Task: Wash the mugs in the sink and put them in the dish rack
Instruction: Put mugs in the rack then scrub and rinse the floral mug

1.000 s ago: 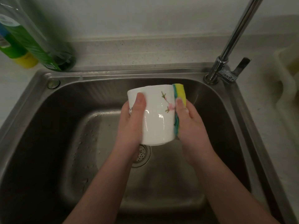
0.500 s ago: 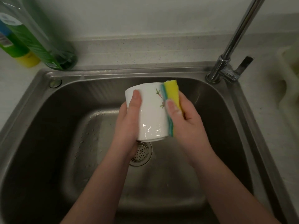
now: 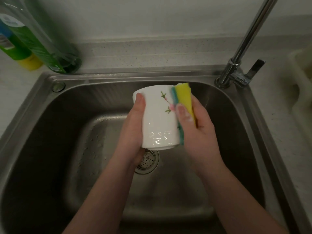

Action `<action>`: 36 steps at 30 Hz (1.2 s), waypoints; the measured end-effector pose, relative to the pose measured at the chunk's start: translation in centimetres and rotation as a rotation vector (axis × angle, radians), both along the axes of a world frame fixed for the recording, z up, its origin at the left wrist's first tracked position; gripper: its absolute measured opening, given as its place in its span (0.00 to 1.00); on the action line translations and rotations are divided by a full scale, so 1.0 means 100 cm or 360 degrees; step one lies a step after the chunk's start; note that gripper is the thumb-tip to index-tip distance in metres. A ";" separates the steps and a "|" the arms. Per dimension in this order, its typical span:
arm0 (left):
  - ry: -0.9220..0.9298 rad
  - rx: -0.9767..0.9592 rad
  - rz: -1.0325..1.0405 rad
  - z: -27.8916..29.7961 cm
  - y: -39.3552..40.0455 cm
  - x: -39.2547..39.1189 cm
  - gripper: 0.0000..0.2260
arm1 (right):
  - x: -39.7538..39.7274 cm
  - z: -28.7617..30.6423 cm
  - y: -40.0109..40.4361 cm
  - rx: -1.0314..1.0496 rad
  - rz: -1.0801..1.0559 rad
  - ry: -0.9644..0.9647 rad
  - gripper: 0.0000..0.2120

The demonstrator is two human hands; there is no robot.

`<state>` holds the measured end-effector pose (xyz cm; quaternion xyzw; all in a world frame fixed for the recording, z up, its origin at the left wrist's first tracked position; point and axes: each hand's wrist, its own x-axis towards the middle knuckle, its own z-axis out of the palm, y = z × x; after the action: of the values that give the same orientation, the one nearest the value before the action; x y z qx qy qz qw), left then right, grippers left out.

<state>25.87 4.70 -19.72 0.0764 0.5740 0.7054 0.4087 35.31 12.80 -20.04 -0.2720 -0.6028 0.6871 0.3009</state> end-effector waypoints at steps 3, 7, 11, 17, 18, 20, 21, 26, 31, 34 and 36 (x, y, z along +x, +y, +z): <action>-0.0036 0.0087 -0.0067 0.001 -0.002 0.000 0.29 | -0.001 0.000 0.005 -0.0348 0.0053 0.0023 0.09; 0.0029 0.0059 -0.0050 0.001 -0.003 0.001 0.31 | -0.001 -0.002 0.006 -0.0381 0.0067 0.0030 0.09; 0.0132 -0.0081 0.0141 -0.002 0.001 -0.003 0.40 | 0.000 -0.003 0.008 -0.0250 0.0007 -0.0017 0.13; 0.0271 -0.0182 0.0194 -0.010 0.005 0.004 0.40 | -0.001 -0.003 0.003 0.0315 0.0001 -0.0102 0.13; 0.0297 -0.0166 0.0190 -0.011 0.005 0.004 0.39 | -0.002 -0.005 0.002 0.0433 -0.0014 -0.0123 0.14; 0.0291 -0.0111 0.0168 -0.011 0.003 0.003 0.36 | -0.002 -0.009 0.000 0.0732 -0.0001 -0.0214 0.22; 0.0281 -0.0083 0.0171 -0.011 0.003 0.002 0.34 | -0.001 -0.011 -0.001 0.0836 0.0023 -0.0252 0.24; 0.0111 0.0045 0.0215 -0.009 0.000 -0.002 0.31 | -0.004 -0.012 0.002 0.0535 0.0009 -0.0177 0.21; -0.0134 0.0105 0.0092 -0.007 -0.002 -0.004 0.42 | -0.002 -0.010 0.005 0.0184 0.0021 -0.0228 0.09; -0.0112 0.0103 0.0096 -0.006 -0.002 -0.005 0.39 | 0.000 -0.005 0.003 0.0364 -0.0003 -0.0205 0.08; -0.0110 0.0111 0.0105 -0.006 -0.002 -0.006 0.37 | 0.001 -0.006 0.003 0.0552 -0.0052 -0.0204 0.16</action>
<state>25.30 4.48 -20.31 0.0472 0.5367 0.7404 0.4019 35.40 13.07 -20.66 -0.2691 -0.7256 0.5492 0.3154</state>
